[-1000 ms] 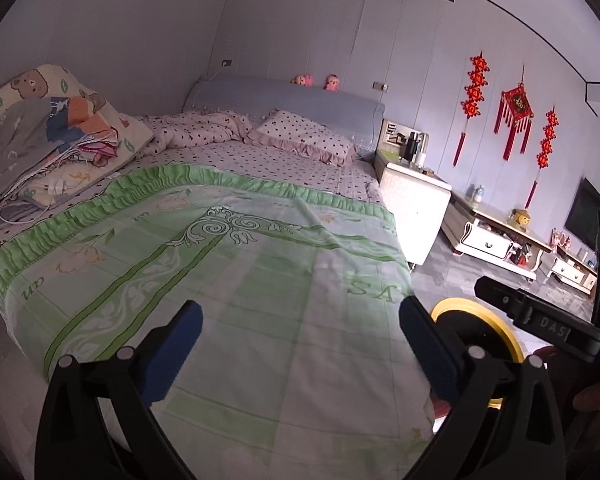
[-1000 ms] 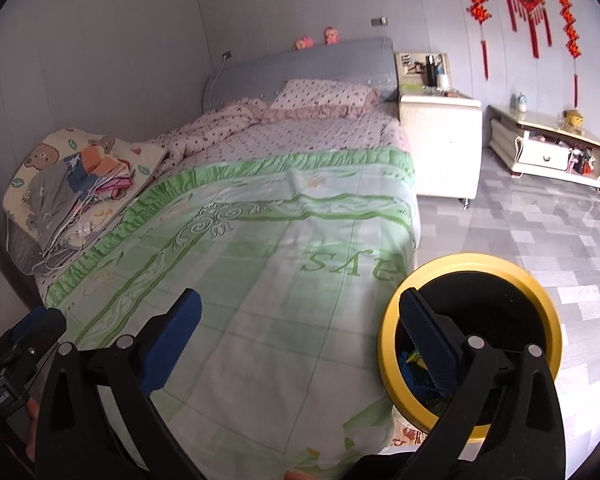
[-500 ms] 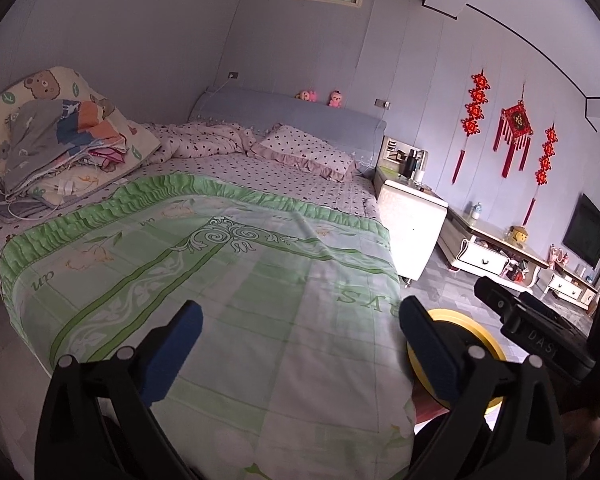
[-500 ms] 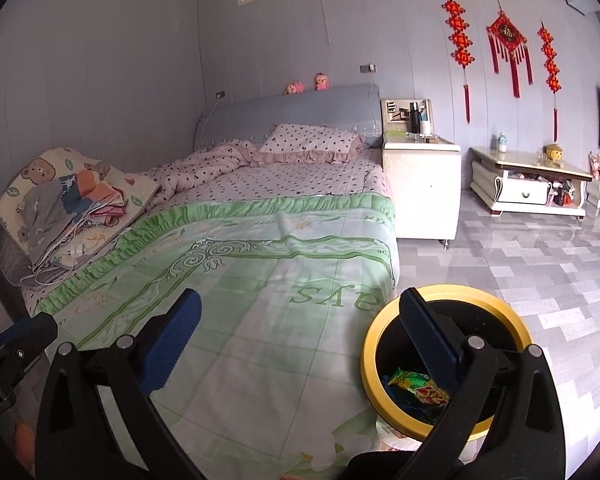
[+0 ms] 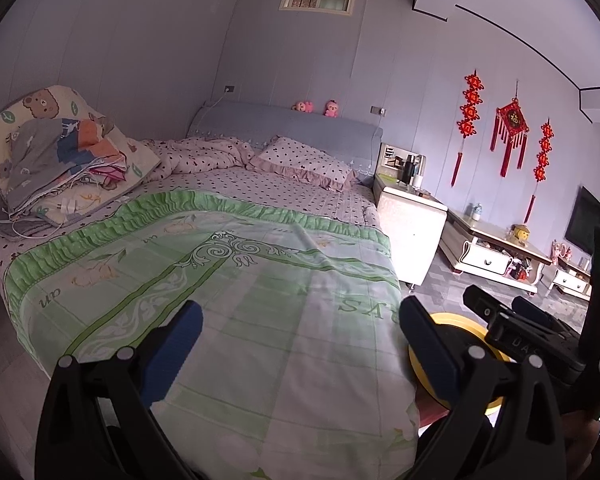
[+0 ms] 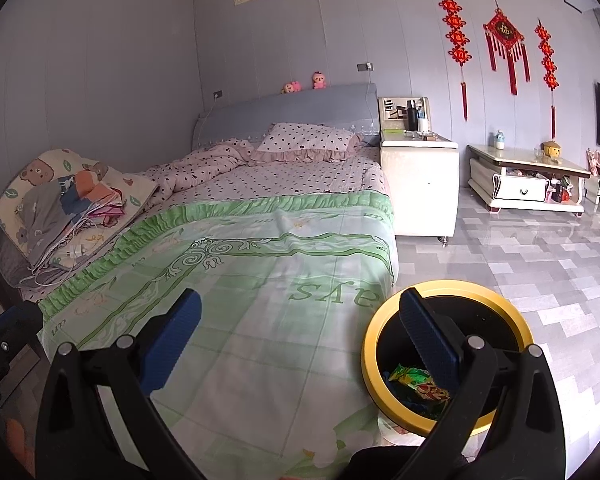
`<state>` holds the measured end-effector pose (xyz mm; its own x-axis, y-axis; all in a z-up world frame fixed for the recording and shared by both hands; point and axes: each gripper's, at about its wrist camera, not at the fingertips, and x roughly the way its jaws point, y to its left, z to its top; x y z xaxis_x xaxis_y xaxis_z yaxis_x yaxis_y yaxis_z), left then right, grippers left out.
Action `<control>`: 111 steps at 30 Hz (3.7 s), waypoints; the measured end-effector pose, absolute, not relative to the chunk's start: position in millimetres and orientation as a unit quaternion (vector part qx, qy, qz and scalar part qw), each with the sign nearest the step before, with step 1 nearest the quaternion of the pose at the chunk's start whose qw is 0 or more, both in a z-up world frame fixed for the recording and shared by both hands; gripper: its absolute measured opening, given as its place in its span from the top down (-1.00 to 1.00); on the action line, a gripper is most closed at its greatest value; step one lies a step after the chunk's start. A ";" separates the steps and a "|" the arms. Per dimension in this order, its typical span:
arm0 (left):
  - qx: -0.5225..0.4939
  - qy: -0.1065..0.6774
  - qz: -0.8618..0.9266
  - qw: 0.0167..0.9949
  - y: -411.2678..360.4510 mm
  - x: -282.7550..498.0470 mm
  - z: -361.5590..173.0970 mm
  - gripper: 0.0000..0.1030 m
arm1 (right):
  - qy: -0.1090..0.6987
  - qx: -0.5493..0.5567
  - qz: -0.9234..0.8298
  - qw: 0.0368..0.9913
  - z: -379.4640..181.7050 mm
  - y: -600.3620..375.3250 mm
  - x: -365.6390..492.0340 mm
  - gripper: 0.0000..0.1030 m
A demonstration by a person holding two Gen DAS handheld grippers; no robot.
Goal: Collect trash
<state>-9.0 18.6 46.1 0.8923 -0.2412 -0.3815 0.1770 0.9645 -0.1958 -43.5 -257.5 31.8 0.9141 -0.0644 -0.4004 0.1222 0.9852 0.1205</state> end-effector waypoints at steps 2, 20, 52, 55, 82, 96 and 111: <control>-0.079 0.207 -0.108 0.969 18.3 -9.0 46.1 -0.84 | 0.202 0.071 -0.048 0.976 31.7 -257.0 -43.4 -0.84; -0.076 0.218 -0.113 0.966 13.2 -7.5 39.7 -0.84 | 0.213 0.081 -0.058 0.972 21.8 -261.4 -38.5 -0.84; -0.076 0.227 -0.120 0.963 9.0 -5.0 33.1 -0.84 | 0.229 0.094 -0.066 0.967 11.3 -266.7 -33.0 -0.84; -0.076 0.228 -0.120 0.963 9.6 -4.0 32.0 -0.84 | 0.230 0.096 -0.066 0.966 10.3 -267.8 -32.9 -0.84; -0.075 0.232 -0.124 0.962 9.9 -3.2 27.8 -0.84 | 0.239 0.102 -0.068 0.963 3.3 -268.6 -31.4 -0.84; -0.074 0.234 -0.126 0.961 8.4 -3.2 24.9 -0.84 | 0.243 0.104 -0.070 0.962 1.5 -267.9 -30.2 -0.84; -0.076 0.239 -0.127 0.960 6.4 -2.8 20.7 -0.84 | 0.245 0.105 -0.070 0.961 0.7 -267.8 -30.0 -0.84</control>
<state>-2.8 6.4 20.7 0.8532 -0.2809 -0.4395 0.2085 0.9560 -0.2063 -30.0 -267.8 0.7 0.8704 -0.0828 -0.4854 0.1860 0.9680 0.1684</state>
